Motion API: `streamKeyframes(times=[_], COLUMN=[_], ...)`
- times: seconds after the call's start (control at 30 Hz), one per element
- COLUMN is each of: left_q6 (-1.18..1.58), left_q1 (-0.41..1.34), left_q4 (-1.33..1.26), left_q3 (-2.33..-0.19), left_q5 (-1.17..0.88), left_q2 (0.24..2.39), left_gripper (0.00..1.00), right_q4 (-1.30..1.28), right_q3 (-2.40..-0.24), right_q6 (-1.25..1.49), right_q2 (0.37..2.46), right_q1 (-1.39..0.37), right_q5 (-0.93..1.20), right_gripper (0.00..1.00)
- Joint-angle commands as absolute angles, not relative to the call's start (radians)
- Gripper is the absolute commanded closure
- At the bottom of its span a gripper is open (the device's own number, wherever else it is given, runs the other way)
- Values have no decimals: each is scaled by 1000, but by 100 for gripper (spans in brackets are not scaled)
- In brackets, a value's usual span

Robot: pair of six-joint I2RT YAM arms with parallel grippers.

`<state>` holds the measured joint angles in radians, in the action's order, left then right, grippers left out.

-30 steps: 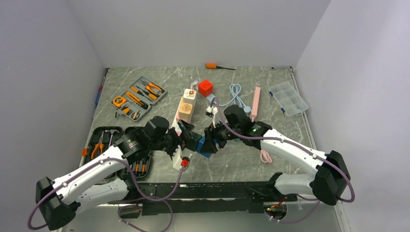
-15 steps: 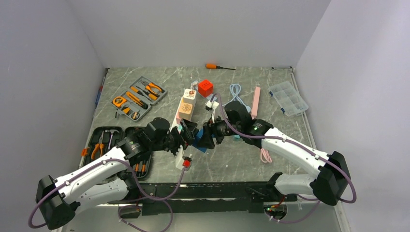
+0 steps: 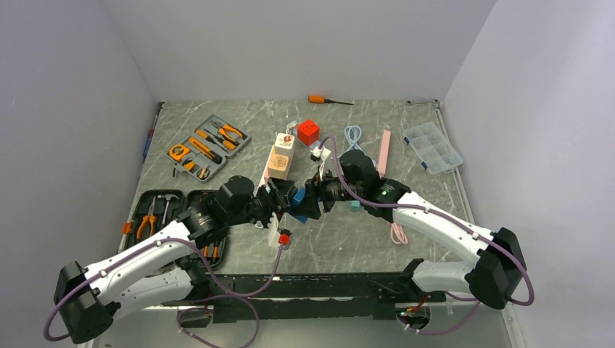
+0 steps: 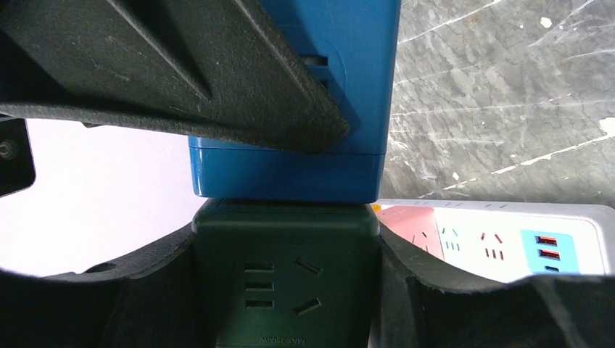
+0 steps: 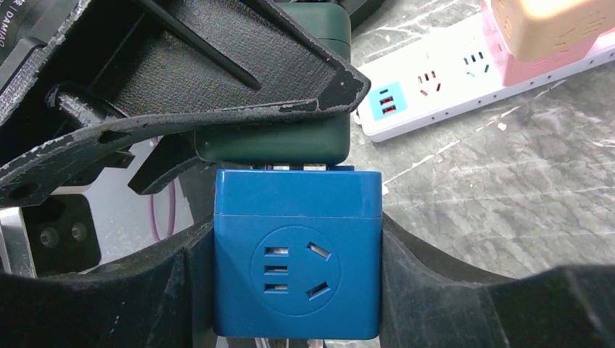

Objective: Pull the plug off the socket
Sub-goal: Remove the plug from the socket.

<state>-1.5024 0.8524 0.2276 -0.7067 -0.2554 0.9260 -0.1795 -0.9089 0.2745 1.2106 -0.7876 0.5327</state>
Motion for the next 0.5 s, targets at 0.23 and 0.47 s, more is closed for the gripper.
streamKeyframes(times=[0.23, 0.47], left_q6=[-1491, -1499], left_q1=[870, 874], left_q4=[140, 154], left_q3=[-782, -782], left_q5=[-283, -284], left_q2=[934, 923], left_gripper=[100, 100], right_q4=[-54, -72], right_q3=[-935, -975], right_q6=[297, 266], right_q2=[1264, 1306], right_q1=[-803, -806], right_q5=[612, 634], right_gripper=[27, 26])
